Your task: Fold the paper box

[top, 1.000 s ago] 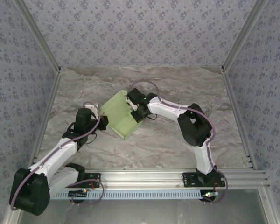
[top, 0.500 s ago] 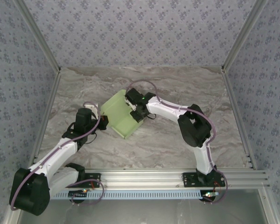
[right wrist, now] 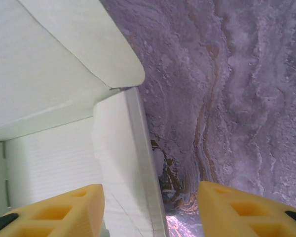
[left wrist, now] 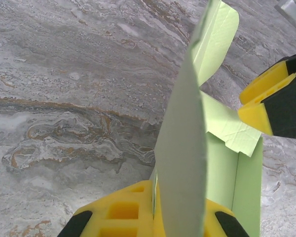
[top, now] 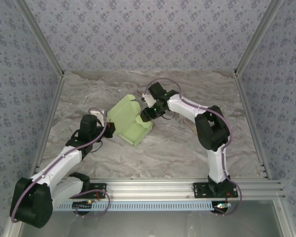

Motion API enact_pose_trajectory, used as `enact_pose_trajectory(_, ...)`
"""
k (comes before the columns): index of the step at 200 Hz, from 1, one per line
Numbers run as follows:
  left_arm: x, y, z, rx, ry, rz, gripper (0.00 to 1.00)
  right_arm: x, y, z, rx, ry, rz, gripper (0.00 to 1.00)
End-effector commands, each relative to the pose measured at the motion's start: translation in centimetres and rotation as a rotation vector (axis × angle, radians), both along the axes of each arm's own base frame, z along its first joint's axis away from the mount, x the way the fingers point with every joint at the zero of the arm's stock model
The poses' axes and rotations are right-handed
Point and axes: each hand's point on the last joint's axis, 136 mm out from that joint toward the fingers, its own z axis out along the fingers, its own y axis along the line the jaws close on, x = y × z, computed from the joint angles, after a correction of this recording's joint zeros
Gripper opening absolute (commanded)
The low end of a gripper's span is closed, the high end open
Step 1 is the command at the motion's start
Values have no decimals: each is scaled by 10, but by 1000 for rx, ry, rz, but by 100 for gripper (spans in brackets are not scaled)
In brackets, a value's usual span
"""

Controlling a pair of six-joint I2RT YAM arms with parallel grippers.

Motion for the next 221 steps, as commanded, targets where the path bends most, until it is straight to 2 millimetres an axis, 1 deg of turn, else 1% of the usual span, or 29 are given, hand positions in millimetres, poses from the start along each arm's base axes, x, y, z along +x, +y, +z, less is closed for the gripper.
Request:
enact_pose_trajectory(1,2,-6,10,-17,-46,-32,4,0,10,16,139,67,30,57)
enact_pose_trajectory(29,2,-5,11,-17,-49,-30,4,0,14,8,217,151,39,57)
enact_pose_trajectory(52,1,-6,10,-21,-47,-30,4,5,18,3,274,210,37,55)
enact_pose_trajectory(76,1,-6,11,-22,-50,-29,4,9,21,-5,277,236,37,55)
enact_pose_trajectory(90,1,-6,12,-23,-51,-30,4,9,24,-9,291,255,43,53)
enact_pose_trajectory(107,1,-6,12,-23,-51,-29,3,9,26,-14,306,274,44,47)
enact_pose_trajectory(138,1,-5,12,-22,-51,-29,4,7,27,-20,321,301,46,32)
enact_pose_trajectory(149,1,-6,12,-24,-50,-29,4,7,27,-21,321,304,46,29)
enact_pose_trajectory(221,1,-6,12,-25,-50,-27,4,7,28,-23,316,306,41,13)
